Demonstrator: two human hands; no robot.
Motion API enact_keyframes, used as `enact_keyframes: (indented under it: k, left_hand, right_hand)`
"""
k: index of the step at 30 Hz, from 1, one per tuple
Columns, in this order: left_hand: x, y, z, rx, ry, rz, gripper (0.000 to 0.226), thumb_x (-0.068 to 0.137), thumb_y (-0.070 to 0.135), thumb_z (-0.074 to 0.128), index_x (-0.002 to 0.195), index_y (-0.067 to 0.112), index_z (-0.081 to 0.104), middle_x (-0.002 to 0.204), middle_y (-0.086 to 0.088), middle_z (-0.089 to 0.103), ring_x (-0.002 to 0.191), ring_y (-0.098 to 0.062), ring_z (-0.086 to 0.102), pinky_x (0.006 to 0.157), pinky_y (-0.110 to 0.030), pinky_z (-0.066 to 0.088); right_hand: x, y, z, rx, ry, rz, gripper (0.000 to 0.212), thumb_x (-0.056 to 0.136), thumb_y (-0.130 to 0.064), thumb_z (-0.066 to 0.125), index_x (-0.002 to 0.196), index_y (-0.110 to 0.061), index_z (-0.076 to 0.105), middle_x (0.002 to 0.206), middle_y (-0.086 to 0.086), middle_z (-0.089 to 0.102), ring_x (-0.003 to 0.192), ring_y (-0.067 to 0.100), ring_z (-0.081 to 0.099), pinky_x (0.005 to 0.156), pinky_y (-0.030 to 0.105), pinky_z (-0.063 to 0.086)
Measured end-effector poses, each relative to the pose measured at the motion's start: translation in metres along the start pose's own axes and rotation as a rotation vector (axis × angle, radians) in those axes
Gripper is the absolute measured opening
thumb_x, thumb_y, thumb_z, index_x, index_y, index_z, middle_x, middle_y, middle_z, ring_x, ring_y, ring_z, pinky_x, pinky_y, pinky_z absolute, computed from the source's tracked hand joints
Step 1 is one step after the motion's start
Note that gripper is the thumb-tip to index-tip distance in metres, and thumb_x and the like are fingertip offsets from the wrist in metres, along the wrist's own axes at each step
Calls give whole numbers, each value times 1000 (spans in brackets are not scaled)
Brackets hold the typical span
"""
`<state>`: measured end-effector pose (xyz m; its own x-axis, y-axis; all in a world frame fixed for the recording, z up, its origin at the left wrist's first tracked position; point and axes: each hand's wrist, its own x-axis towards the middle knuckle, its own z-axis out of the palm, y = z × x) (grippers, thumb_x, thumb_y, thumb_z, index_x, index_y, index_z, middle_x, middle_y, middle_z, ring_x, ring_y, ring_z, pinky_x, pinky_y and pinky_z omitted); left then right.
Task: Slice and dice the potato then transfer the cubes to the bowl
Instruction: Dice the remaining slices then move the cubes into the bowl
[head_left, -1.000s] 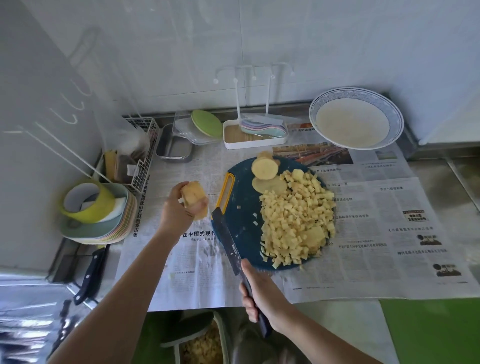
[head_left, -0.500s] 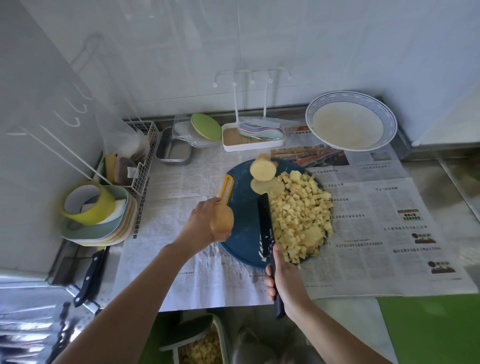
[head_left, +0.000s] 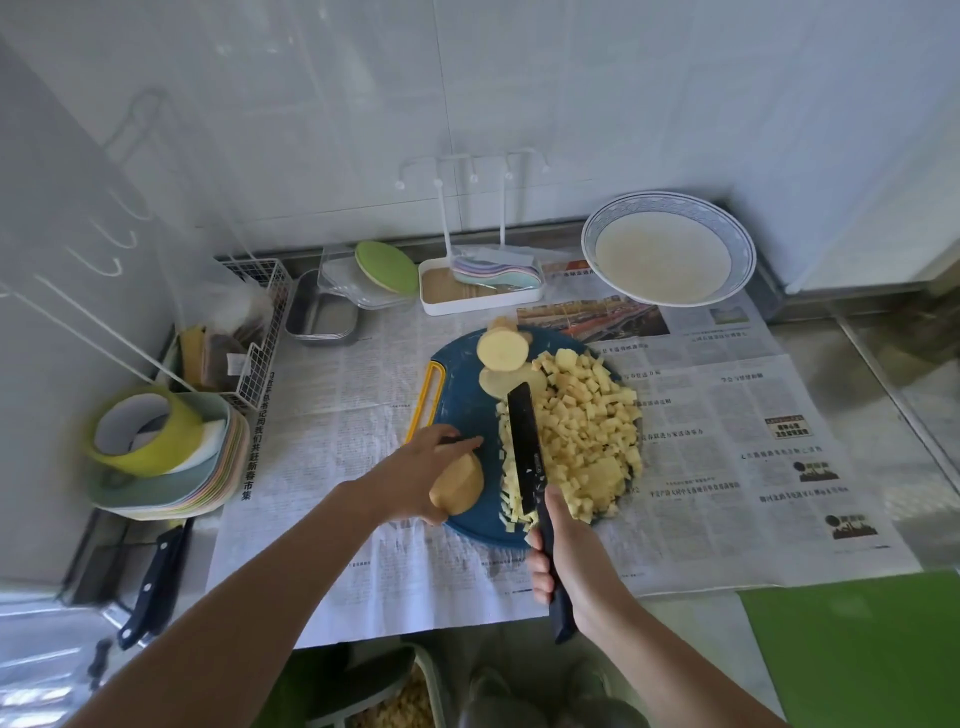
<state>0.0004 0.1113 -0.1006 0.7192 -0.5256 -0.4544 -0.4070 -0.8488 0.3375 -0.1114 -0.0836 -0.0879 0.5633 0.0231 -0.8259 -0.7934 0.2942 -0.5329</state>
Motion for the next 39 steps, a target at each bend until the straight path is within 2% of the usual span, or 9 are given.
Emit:
enact_keyframes:
  k: [4, 8, 13, 18, 21, 26, 29, 34, 39]
  left_hand:
    - [-6, 18, 11, -10, 160, -263, 120, 69, 58, 76, 153, 16, 1, 149, -9, 17, 137, -29, 21, 108, -43, 35]
    - [-6, 29, 30, -138, 303, -433, 108, 75, 56, 71, 151, 12, 8, 146, -9, 26, 133, -27, 30, 107, -41, 33]
    - [-2, 14, 25, -184, 253, -278, 106, 74, 38, 80, 152, 15, 13, 148, -4, 27, 136, -24, 26, 110, -39, 32]
    - [-3, -9, 2, -179, 57, -75, 106, 73, 27, 82, 152, 24, 12, 155, 1, 22, 141, -17, 23, 112, -28, 25]
    - [-4, -4, 5, -239, 94, -180, 113, 70, 27, 84, 153, 17, 8, 156, -7, 14, 141, -24, 21, 114, -34, 27]
    - [-9, 31, 37, -307, 336, -514, 110, 77, 41, 76, 151, 6, 2, 147, -14, 25, 134, -31, 26, 107, -39, 31]
    - [-6, 31, 48, -331, 439, -497, 106, 83, 43, 70, 151, 4, -1, 150, -13, 23, 135, -30, 24, 109, -36, 26]
    - [-8, 12, 42, -319, 380, -305, 106, 81, 38, 74, 152, 8, 1, 155, -7, 19, 138, -26, 20, 110, -31, 22]
    - [-5, 21, 50, -420, 378, -295, 98, 88, 33, 64, 151, 8, -6, 154, -12, 7, 140, -28, 8, 113, -40, 21]
  right_hand:
    - [-6, -4, -16, 10, -13, -35, 61, 88, -68, 40, 59, -15, 45, 46, 0, 38, 36, 14, 32, 39, 22, 27]
    - [-11, -8, -27, -32, -38, -88, 61, 89, -66, 40, 59, -14, 46, 47, 1, 38, 37, 14, 32, 38, 22, 28]
    - [-10, -4, -17, -204, -124, -205, 57, 92, -61, 42, 60, -14, 45, 50, 3, 38, 40, 16, 32, 40, 26, 31]
    - [11, 6, 3, -482, -23, -367, 62, 96, -59, 34, 62, -8, 44, 49, 8, 34, 36, 18, 32, 41, 30, 29]
    - [24, 11, 11, -576, 34, -380, 64, 98, -57, 31, 59, -8, 42, 47, 6, 34, 33, 15, 33, 41, 30, 29]
    - [35, 18, 24, -645, 53, -420, 55, 100, -51, 31, 55, -20, 33, 46, 1, 30, 35, 12, 28, 45, 39, 27]
    - [36, 30, 30, -643, 48, -403, 62, 98, -56, 31, 49, -18, 28, 38, -6, 25, 34, 10, 27, 47, 35, 24]
    - [29, 41, 26, -707, 55, -392, 65, 95, -60, 26, 47, -17, 30, 33, -3, 30, 30, 11, 31, 45, 32, 27]
    - [19, 44, 26, -756, 49, -418, 63, 98, -55, 26, 50, -15, 34, 32, -3, 35, 31, 11, 37, 49, 33, 35]
